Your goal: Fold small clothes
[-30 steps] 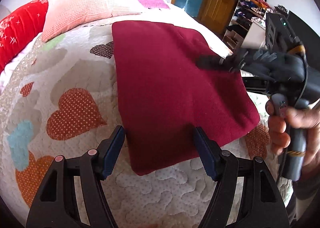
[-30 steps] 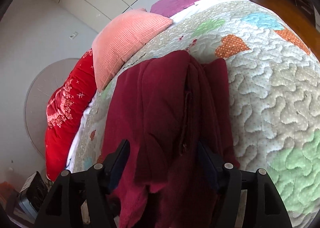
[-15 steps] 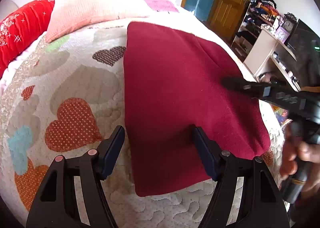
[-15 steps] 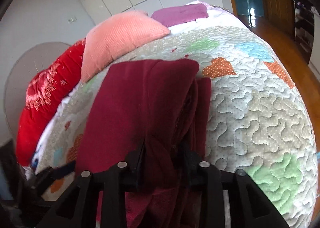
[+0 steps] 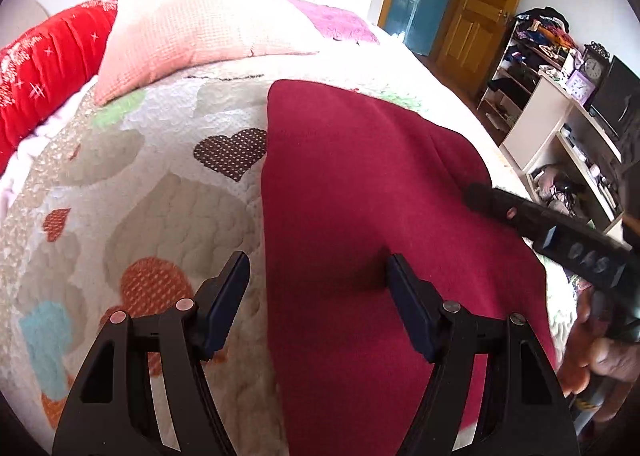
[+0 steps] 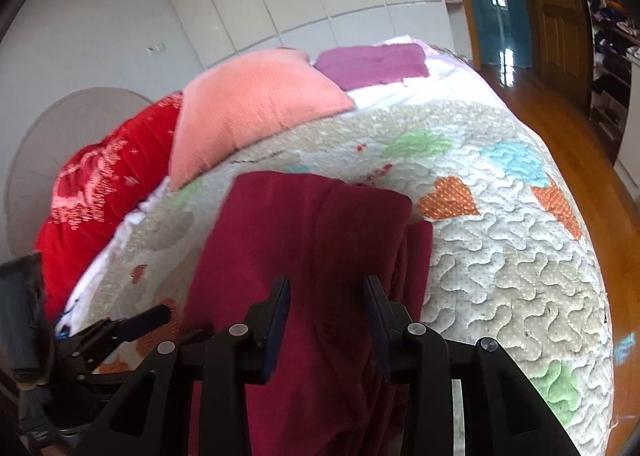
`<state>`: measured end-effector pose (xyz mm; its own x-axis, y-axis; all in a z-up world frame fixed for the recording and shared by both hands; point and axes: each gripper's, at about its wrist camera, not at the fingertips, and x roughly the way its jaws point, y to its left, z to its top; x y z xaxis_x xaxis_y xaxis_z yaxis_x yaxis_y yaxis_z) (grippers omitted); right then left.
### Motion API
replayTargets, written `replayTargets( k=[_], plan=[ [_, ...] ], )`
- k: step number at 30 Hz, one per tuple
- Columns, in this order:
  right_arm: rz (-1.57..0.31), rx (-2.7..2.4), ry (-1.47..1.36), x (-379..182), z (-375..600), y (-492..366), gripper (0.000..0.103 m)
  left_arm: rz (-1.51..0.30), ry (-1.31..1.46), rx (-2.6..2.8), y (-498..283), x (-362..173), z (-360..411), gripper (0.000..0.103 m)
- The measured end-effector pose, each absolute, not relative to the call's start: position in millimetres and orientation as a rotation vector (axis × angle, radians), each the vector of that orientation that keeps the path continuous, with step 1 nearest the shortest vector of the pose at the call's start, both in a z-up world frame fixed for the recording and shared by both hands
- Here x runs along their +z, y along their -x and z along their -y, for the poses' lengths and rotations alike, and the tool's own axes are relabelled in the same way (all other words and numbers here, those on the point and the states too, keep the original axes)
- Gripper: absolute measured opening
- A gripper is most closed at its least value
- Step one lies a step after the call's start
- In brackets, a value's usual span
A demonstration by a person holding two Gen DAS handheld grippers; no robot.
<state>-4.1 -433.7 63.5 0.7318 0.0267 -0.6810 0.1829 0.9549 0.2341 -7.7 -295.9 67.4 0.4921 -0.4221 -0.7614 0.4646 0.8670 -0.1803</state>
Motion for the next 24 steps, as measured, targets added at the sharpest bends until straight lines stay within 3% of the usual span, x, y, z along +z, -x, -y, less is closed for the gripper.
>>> replayTargets(
  k=[3, 7, 9, 10, 12, 13, 16, 21, 22, 23, 24],
  plan=[
    [-0.784, -0.106, -0.303, 46, 441, -8, 0.035, -0.911, -0.064, -0.534, 1, 61, 302, 0.080],
    [-0.779, -0.097, -0.275, 43, 441, -9, 0.034, -0.983, 0.027, -0.582, -11, 57, 293, 0.080],
    [-0.746, -0.060, -0.336, 54, 449, 5, 0.039, -0.996, 0.081, -0.621, -14, 60, 282, 0.080],
    [-0.726, -0.063, -0.373, 58, 454, 13, 0.045, -0.998, 0.101, -0.631, -15, 61, 277, 0.081],
    [-0.671, -0.096, -0.438, 61, 469, 31, 0.080, -1.026, 0.147, -0.654, -20, 56, 272, 0.082],
    [-0.654, -0.090, -0.461, 58, 475, 36, 0.084, -1.047, 0.165, -0.665, -23, 52, 271, 0.083],
    [-0.723, -0.054, -0.525, 40, 484, 30, 0.084, -1.081, 0.219, -0.679, -27, 40, 272, 0.088],
    [-0.745, 0.053, -0.660, 6, 492, 9, 0.085, -1.057, 0.205, -0.693, -24, 38, 282, 0.086],
    [-0.731, 0.067, -0.636, 7, 488, 8, 0.081, -1.054, 0.198, -0.702, -22, 41, 284, 0.072],
    [-0.736, 0.087, -0.637, 7, 484, 6, 0.064, -1.051, 0.187, -0.713, -19, 46, 286, 0.070],
    [-0.745, 0.073, -0.643, 7, 482, 6, 0.058, -1.041, 0.174, -0.708, -17, 49, 286, 0.064]
  ],
)
